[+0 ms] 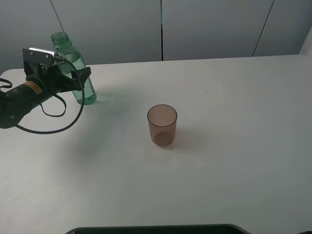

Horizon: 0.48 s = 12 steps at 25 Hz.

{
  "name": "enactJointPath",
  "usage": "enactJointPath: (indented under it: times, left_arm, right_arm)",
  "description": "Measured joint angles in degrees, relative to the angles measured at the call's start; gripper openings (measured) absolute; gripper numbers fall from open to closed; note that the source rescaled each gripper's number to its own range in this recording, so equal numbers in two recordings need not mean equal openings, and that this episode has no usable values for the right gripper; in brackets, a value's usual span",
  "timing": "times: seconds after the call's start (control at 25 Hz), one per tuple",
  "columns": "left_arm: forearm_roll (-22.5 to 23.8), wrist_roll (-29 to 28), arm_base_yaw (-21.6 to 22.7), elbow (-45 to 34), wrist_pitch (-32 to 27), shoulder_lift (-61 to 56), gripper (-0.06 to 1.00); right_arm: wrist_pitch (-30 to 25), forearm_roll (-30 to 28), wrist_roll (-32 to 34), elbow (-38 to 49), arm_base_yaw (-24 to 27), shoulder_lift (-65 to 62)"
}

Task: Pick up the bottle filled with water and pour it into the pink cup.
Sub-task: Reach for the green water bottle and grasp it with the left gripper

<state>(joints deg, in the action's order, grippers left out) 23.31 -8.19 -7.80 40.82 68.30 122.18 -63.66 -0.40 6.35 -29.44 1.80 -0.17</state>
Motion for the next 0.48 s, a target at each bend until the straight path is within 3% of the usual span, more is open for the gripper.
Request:
enactJointPath:
  times: [0.28, 0.48]
  left_arm:
    - [0.97, -0.53, 0.00, 2.26, 0.00, 0.89, 0.98]
    - [4.99, -0.53, 0.00, 4.37, 0.00, 2.44, 0.98]
  right_arm:
    - [0.00, 0.00, 0.00, 0.00, 0.00, 0.00]
    - [0.00, 0.00, 0.00, 0.00, 0.00, 0.00]
